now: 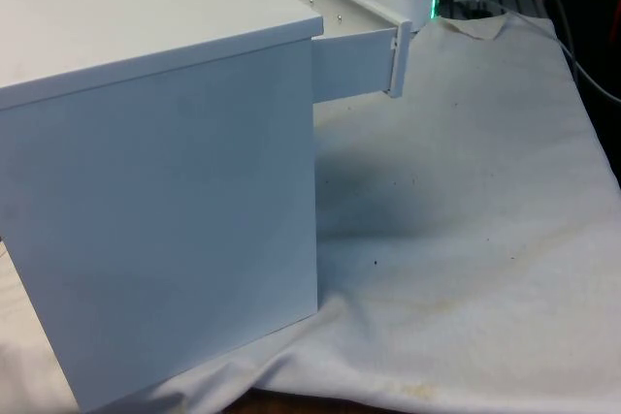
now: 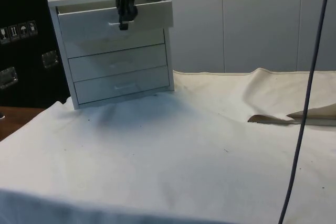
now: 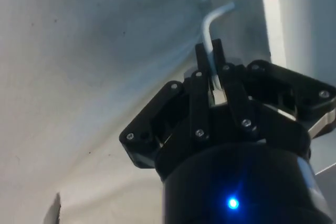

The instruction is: Open the drawer, then close it.

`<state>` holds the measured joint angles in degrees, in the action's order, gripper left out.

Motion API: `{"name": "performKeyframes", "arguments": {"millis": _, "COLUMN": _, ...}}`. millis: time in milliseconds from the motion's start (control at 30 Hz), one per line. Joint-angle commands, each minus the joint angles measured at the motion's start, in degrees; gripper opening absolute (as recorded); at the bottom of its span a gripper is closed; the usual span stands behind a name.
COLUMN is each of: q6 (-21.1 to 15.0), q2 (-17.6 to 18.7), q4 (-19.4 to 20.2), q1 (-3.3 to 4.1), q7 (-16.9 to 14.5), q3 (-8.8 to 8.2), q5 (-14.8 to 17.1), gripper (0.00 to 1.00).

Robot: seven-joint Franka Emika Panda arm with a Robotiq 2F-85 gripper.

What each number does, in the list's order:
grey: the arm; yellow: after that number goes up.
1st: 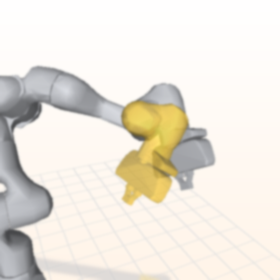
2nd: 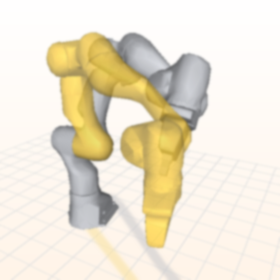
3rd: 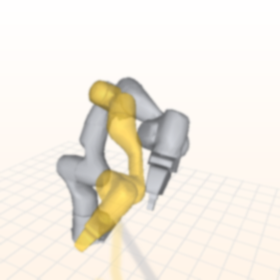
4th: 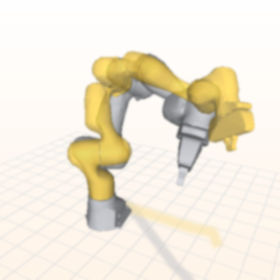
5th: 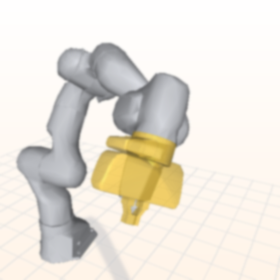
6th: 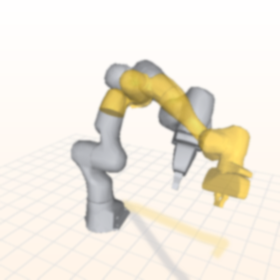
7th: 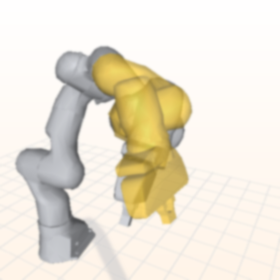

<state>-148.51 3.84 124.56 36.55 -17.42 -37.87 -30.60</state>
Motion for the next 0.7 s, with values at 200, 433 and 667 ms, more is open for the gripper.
{"name": "performKeyframes", "arguments": {"millis": 200, "q6": 0.4, "q2": -3.15, "q4": 3.15, "q1": 0.23, "q7": 3.84, "q3": 1.32, "q5": -3.67, "gripper": 0.0}}
{"name": "performKeyframes", "arguments": {"millis": 433, "q6": 0.11, "q2": -4.13, "q4": 4.81, "q1": 0.0, "q7": 4.47, "q3": 2.81, "q5": -3.27, "gripper": 0.0}}
{"name": "performKeyframes", "arguments": {"millis": 667, "q6": 1.09, "q2": -7.22, "q4": 7.73, "q1": 0.06, "q7": 7.91, "q3": 4.53, "q5": -6.25, "gripper": 0.0}}
